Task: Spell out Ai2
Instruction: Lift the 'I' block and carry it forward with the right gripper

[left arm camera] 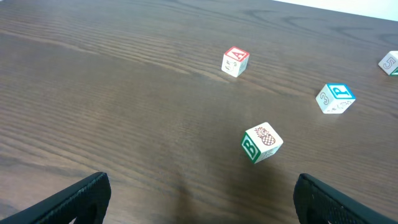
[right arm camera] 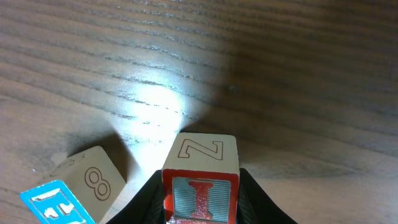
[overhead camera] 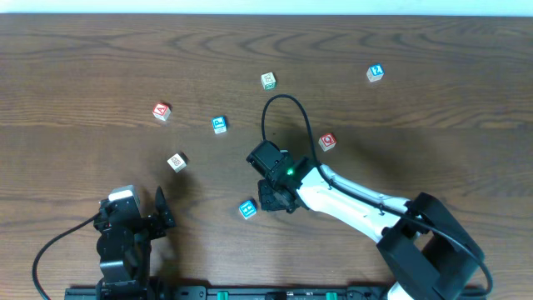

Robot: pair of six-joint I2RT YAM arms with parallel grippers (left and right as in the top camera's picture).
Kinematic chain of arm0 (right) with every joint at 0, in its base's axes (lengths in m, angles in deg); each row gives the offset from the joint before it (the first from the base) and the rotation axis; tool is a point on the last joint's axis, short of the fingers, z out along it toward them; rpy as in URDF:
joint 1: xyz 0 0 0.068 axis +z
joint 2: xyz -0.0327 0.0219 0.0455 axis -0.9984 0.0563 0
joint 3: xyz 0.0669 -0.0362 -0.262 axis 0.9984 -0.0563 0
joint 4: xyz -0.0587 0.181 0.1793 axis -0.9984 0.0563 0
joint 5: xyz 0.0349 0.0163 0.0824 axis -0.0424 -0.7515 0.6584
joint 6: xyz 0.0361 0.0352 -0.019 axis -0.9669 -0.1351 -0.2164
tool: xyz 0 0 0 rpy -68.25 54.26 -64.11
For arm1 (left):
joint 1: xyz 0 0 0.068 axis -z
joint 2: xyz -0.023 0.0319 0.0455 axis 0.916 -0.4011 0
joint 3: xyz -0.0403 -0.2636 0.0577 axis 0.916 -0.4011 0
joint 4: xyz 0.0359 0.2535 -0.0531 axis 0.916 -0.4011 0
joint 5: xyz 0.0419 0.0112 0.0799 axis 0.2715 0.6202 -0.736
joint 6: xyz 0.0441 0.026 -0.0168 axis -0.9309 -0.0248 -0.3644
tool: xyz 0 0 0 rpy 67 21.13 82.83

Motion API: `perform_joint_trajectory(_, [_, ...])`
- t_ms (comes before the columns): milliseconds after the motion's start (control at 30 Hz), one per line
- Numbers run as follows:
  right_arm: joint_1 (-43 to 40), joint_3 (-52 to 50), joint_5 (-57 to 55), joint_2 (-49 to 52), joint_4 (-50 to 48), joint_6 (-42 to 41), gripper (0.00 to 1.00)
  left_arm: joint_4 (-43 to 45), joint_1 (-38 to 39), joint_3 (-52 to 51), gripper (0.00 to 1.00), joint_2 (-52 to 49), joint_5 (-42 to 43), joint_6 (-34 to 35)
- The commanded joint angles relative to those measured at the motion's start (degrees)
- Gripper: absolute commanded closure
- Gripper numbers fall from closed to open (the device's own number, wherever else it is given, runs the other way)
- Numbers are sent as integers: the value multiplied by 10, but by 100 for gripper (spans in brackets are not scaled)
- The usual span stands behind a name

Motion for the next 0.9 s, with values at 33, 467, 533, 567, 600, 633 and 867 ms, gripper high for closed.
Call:
perform_joint_trajectory(33, [5,7,-24,6,0,-1,79,0,-1,-9,5,3,0,7])
perform_joint_trajectory(467, [-4,173,-165,6,90,43,79,0,-1,-9,5,3,0,6])
perform_joint_trajectory(533, [-16,195,-167,6,89,43,83,0,-1,-9,5,3,0,7])
perform_joint_trajectory(567, [-24,204,-167,6,87,42,88,0,-1,-9,5,3,0,6])
perform_joint_trajectory(600, [-35,212,-167,6,85,42,90,0,-1,-9,5,3,0,7])
perform_joint_trajectory(633, [-44,217,-167,6,83,42,90,0,-1,-9,5,3,0,7])
perform_joint_trajectory(867, [-96,226,-149,6,39,42,98,0,-1,-9,5,3,0,7])
